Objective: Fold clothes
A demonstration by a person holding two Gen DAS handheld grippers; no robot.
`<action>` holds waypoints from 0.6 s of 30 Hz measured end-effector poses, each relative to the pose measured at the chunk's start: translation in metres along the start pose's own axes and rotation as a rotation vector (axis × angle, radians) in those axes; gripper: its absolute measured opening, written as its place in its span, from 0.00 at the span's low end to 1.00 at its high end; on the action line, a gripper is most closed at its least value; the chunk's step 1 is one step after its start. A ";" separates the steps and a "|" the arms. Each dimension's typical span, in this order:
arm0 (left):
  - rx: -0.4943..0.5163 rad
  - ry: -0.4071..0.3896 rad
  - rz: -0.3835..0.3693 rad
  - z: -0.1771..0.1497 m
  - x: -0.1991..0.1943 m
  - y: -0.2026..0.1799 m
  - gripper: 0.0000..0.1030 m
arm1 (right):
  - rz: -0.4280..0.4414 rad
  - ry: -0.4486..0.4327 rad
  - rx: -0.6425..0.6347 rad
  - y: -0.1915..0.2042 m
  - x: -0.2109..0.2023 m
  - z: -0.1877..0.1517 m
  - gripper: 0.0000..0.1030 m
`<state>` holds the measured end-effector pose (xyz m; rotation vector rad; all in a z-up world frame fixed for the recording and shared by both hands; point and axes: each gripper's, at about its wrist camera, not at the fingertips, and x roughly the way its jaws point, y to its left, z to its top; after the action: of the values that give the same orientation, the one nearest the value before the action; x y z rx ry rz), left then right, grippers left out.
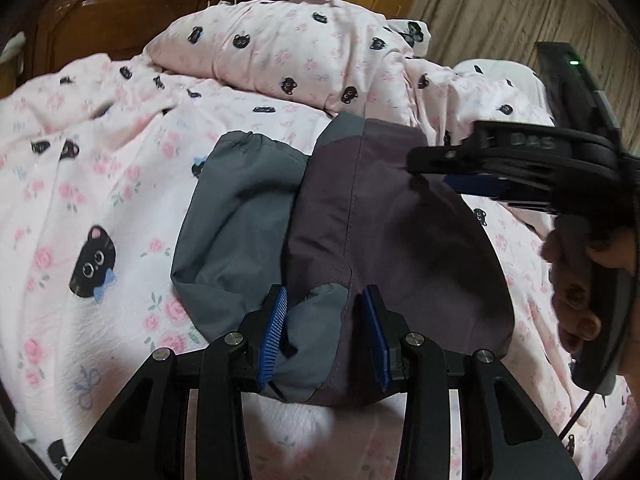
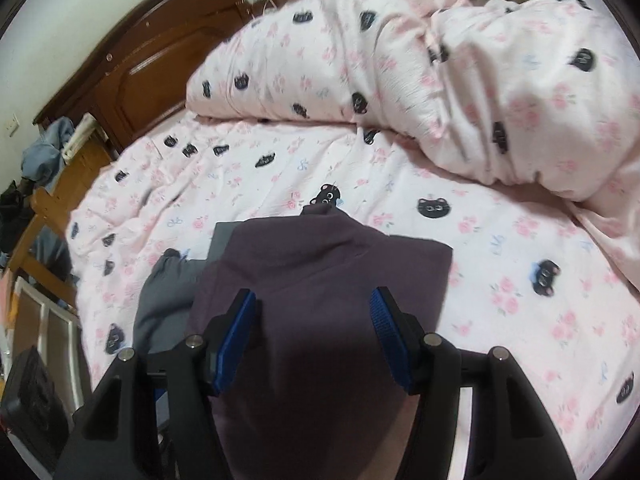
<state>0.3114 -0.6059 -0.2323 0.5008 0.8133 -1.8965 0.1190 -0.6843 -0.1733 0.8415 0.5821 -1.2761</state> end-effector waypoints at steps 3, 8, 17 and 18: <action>-0.003 -0.022 -0.001 -0.006 0.005 0.001 0.34 | -0.036 0.074 -0.034 0.001 0.025 0.000 0.61; -0.013 -0.036 -0.014 -0.009 0.006 0.004 0.34 | -0.040 0.075 -0.032 -0.002 0.031 -0.007 0.61; -0.031 -0.039 -0.038 -0.009 0.005 0.010 0.34 | 0.046 -0.100 -0.057 0.001 -0.046 -0.044 0.61; -0.032 -0.039 -0.039 -0.009 0.005 0.010 0.34 | 0.041 -0.100 -0.079 0.002 -0.050 -0.053 0.61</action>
<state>0.3177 -0.6055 -0.2449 0.4304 0.8319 -1.9203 0.1141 -0.6122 -0.1641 0.7168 0.5298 -1.2425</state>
